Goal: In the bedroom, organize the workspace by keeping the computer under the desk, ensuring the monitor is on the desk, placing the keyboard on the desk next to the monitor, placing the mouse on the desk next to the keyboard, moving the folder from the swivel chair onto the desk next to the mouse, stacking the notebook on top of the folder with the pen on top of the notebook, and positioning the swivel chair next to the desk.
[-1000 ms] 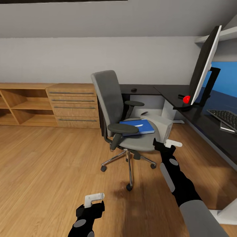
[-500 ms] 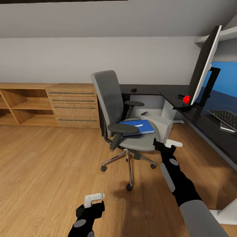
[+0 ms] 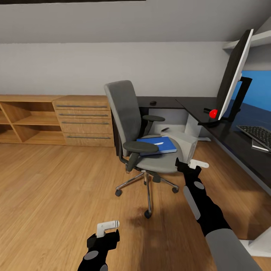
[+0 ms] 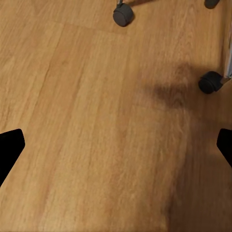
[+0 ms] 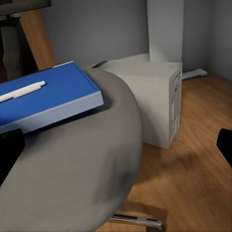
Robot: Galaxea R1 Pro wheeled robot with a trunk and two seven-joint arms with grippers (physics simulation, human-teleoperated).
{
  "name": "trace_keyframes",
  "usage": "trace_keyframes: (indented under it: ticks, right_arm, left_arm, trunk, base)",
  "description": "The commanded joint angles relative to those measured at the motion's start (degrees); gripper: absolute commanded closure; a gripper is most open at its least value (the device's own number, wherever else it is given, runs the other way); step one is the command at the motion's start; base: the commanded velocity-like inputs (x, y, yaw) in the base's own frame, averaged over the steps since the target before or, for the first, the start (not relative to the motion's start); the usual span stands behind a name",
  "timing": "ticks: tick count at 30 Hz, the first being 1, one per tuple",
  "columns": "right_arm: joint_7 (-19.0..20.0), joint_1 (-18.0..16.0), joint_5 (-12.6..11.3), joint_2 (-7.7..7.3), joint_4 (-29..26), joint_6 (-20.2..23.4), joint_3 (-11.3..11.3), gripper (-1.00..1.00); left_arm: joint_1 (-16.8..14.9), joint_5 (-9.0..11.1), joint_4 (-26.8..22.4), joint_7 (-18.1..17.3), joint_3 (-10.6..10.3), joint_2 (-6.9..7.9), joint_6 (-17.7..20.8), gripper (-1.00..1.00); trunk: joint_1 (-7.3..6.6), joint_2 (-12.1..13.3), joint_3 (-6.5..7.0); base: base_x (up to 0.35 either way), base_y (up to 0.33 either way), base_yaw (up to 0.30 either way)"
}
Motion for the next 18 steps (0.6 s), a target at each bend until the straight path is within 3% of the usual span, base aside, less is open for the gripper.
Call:
trace_keyframes:
  ticks: [1,7,18]
  right_arm:
    - [-0.49,-0.02,-0.31,-0.08,-0.09,0.27,0.24,-1.0]
    - [-0.43,-0.02,-0.31,-0.16,-0.03,0.27,0.19,-1.0]
    - [-0.2,-0.03,-0.42,-0.24,0.03,0.12,0.1,-1.0]
  left_arm:
    - [-0.04,0.6,-0.07,0.55,-0.08,0.01,0.1,-1.0]
    - [-0.01,0.6,-0.07,0.5,0.17,0.07,0.13,-1.0]
    - [-0.02,0.6,-0.07,0.23,3.5,0.09,0.34,-1.0]
  trunk:
    - [-0.01,-0.02,-0.05]
    - [-0.01,-0.02,-0.05]
    - [-0.01,-0.02,-0.05]
  base:
    - [0.0,0.0,0.0]
    - [0.0,0.0,0.0]
    - [0.0,0.0,0.0]
